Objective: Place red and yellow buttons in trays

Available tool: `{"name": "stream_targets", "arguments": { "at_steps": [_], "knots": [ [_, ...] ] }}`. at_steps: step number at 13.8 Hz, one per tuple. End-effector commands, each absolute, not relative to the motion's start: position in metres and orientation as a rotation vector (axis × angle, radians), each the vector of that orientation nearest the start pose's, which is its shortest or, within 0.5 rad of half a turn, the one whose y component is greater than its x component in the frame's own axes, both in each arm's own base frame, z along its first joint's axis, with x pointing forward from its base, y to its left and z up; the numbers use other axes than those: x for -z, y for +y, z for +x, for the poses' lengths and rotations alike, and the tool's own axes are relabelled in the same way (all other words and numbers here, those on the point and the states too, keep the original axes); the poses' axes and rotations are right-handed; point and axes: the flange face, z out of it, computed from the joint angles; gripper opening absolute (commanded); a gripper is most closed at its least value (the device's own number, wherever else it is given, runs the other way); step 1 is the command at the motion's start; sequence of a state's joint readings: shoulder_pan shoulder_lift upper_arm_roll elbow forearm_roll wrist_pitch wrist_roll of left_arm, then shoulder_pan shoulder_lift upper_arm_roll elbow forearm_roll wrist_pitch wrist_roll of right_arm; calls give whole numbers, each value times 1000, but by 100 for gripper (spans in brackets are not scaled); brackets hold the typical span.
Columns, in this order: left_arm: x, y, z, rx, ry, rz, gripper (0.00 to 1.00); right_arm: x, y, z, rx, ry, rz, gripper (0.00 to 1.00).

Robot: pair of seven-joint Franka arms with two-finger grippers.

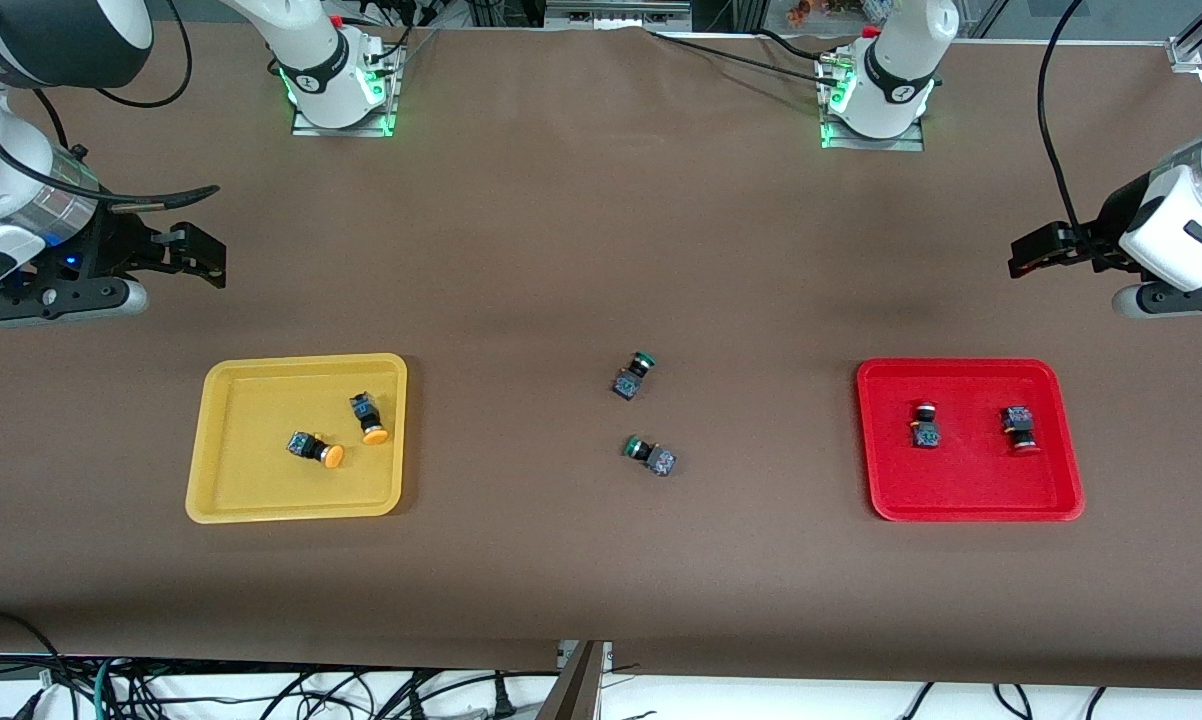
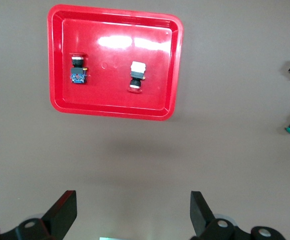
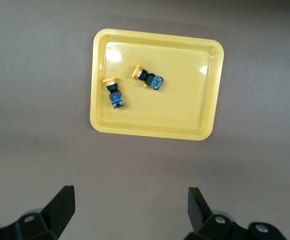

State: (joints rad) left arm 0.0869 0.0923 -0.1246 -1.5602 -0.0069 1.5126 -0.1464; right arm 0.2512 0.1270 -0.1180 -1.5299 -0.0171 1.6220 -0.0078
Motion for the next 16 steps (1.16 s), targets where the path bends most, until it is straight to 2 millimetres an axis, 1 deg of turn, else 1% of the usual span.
{"name": "stream_targets", "arguments": {
  "at_steps": [1, 3, 5, 7, 16],
  "knots": [
    [-580, -25, 579, -189, -153, -3150, 100, -582, 84, 592, -33, -218, -3155, 100],
    [-583, -29, 587, -179, -143, -3154, 100, -582, 85, 592, -33, -220, -3155, 99],
    [-584, -19, 589, -172, -167, -3157, 100, -582, 85, 592, -33, -220, -3155, 99],
    [-578, -14, 592, -190, -182, -3159, 100, -581, 85, 592, -35, -220, -3155, 100],
    [-578, -18, 592, -189, -172, -3155, 100, -581, 85, 593, -33, -218, -3155, 100]
  ]
}}
